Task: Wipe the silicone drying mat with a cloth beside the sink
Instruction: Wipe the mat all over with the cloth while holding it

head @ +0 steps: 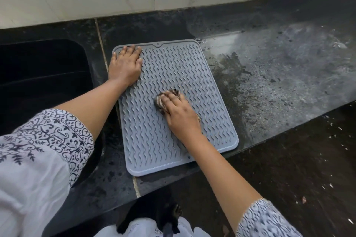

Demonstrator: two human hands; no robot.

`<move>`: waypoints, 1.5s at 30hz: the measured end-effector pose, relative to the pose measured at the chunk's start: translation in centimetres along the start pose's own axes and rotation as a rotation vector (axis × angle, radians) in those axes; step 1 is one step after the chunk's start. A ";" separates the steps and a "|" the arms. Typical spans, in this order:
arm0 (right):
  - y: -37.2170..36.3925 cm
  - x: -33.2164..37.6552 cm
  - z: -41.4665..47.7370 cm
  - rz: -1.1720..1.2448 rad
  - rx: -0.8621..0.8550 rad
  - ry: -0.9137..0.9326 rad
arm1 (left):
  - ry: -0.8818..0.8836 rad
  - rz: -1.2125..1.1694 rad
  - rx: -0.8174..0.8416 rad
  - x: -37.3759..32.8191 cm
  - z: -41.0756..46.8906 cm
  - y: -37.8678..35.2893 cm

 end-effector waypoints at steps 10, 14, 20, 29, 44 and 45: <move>5.2 0.8 -10.7 -0.038 0.245 0.008 | -0.009 -0.006 -0.008 0.1 0.0 0.0; 8.3 0.4 -5.8 -0.005 0.067 -0.055 | -0.008 -0.009 -0.008 0.1 0.0 0.1; 0.2 0.1 -2.1 -0.047 0.056 -0.031 | -0.009 0.002 -0.016 0.0 0.1 0.0; 3.7 1.3 -9.3 -0.150 0.029 0.187 | -0.008 0.013 -0.001 0.1 0.1 -0.1; 2.7 -1.1 -12.8 -0.039 -0.129 0.000 | -0.007 0.011 0.000 0.2 -0.1 -0.1; 2.9 -1.1 -13.4 -0.041 -0.124 0.031 | -0.007 0.011 -0.003 0.2 -0.1 -0.1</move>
Point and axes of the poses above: each hand's wrist, its own z-axis towards the middle knuckle, its own y-axis out of the back of the hand, x = y × z, the point moved 9 cm from there along z, towards the middle knuckle, and after that the axes turned 13 degrees about -x, right-handed, at the moved point
